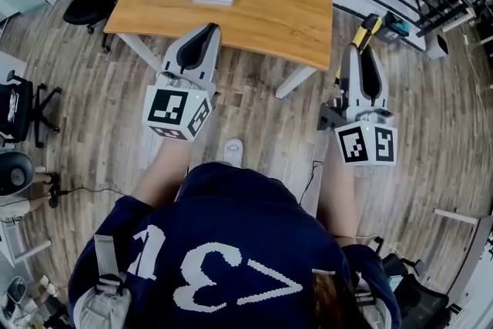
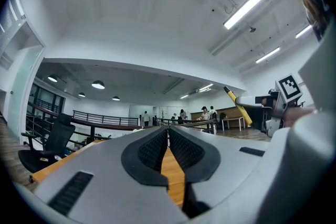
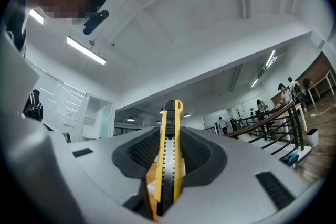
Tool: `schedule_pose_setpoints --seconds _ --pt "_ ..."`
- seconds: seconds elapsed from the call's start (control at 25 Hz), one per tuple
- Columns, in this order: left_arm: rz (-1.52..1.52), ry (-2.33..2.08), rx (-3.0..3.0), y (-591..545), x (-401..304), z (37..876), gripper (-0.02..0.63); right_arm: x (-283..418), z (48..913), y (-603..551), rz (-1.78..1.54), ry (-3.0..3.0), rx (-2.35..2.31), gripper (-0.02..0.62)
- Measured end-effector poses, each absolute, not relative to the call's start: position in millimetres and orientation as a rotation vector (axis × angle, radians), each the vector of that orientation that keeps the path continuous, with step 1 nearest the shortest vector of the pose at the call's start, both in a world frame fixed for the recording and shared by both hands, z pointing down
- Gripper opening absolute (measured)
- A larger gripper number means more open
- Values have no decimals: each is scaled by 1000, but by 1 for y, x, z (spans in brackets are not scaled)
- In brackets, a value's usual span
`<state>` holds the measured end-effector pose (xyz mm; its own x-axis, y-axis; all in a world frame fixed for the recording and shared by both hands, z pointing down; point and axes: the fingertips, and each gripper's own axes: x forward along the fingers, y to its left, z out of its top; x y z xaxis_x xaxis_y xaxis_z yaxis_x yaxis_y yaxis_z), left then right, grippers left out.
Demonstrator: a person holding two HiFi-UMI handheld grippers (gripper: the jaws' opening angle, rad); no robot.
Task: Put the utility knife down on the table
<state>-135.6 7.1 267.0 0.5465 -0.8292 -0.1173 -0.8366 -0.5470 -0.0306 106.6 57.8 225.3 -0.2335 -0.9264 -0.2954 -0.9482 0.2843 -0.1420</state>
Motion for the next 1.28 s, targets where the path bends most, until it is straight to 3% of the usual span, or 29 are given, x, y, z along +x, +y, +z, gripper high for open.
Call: schedule_pose_setpoints --seconds 0.56,1.28 --pt "90 1431 -2767 -105 -130 293 28 115 245 -49 32 2228 -1766 130" --pt "127 1625 -2637 -305 -59 277 28 192 230 -293 18 2351 -1559 130"
